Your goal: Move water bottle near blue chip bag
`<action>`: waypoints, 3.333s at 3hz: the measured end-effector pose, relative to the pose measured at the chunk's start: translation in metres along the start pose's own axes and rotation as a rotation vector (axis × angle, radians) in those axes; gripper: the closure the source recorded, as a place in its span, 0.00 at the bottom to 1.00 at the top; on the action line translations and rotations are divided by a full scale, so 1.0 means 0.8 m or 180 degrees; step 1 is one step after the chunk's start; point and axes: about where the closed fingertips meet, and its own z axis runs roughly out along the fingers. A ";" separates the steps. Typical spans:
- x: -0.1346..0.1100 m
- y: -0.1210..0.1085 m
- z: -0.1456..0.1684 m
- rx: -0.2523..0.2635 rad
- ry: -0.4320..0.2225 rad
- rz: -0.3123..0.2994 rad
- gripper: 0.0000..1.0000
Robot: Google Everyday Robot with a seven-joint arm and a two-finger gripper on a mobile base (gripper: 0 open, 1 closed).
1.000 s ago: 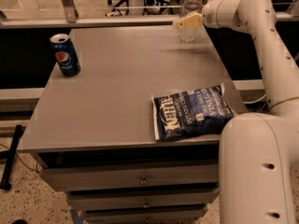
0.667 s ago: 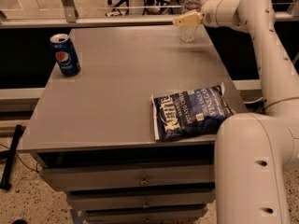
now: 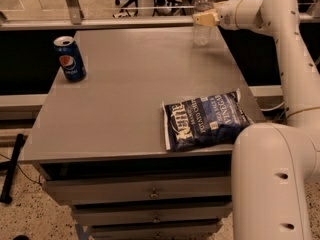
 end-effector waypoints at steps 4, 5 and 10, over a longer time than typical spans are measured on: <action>-0.078 0.018 -0.073 -0.0108 -0.0170 -0.0502 1.00; -0.068 0.038 -0.078 -0.0277 -0.0056 -0.0508 1.00; -0.081 0.167 -0.144 -0.0766 -0.0201 -0.0124 1.00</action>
Offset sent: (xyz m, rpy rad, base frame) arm -0.0528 -0.0227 0.0638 -0.0882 -0.1198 0.0402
